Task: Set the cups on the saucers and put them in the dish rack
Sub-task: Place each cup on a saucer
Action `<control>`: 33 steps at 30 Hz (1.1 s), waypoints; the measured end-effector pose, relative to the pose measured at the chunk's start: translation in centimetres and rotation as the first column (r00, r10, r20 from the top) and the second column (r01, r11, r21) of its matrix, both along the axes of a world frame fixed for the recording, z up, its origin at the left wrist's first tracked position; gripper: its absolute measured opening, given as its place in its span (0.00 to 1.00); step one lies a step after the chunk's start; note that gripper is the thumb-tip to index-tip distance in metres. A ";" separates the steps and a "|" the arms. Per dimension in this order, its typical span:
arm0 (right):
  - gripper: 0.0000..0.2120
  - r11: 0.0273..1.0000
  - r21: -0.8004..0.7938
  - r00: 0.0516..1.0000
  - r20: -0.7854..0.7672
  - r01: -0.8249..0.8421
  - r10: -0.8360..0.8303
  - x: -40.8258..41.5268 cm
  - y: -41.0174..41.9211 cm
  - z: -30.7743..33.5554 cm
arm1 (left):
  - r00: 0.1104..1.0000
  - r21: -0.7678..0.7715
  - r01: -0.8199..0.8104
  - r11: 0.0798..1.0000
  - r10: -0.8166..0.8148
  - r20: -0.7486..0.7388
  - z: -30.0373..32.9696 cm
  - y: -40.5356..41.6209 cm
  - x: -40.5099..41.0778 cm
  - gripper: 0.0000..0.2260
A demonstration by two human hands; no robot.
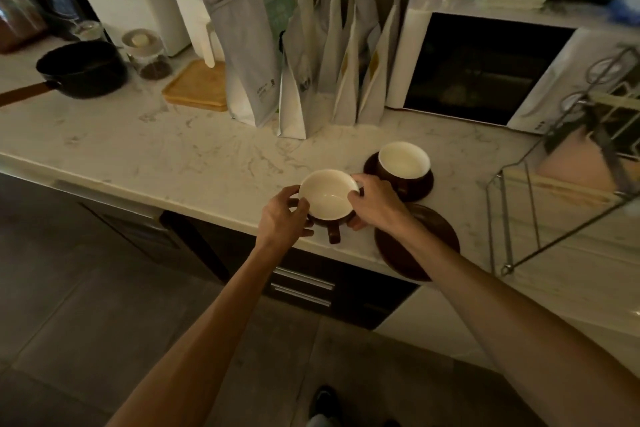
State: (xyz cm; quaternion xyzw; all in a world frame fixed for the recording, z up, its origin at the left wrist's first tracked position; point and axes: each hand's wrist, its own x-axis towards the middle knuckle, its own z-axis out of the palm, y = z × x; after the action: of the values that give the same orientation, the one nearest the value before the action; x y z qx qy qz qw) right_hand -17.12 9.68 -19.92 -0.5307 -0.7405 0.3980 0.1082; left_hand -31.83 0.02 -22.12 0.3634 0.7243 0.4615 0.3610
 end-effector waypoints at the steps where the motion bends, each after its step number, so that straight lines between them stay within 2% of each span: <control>1: 0.20 1.000 0.002 1.000 -0.007 0.006 -0.006 0.7 -0.1 0.0 | 1.000 0.000 0.011 1.000 -0.011 -0.001 0.2 0.0 0.6 0.19; 9: 0.20 0.995 0.051 0.996 -0.025 0.090 -0.089 7.5 -0.9 0.2 | 0.994 -0.025 0.104 0.994 -0.104 0.018 0.9 0.8 6.0 0.19; 15: 0.19 0.982 0.074 0.985 -0.028 0.173 -0.171 11.8 -1.1 -0.6 | 0.975 -0.057 0.185 0.981 -0.176 0.136 0.5 1.7 9.7 0.18; 23: 0.20 0.968 0.089 0.972 0.005 0.233 -0.234 15.4 -1.1 -1.6 | 0.963 -0.074 0.259 0.963 -0.251 0.102 0.1 2.6 13.1 0.18; 33: 0.21 0.973 0.068 0.975 -0.008 0.221 -0.221 16.3 -1.3 -2.6 | 0.965 -0.097 0.262 0.960 -0.257 0.054 -0.5 2.7 13.9 0.18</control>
State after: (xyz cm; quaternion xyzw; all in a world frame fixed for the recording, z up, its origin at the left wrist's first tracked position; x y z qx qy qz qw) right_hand -0.82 8.40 -22.53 -0.6057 -0.6900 0.3579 0.1701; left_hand -17.95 2.75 -22.58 0.4265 0.6857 0.3796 0.4515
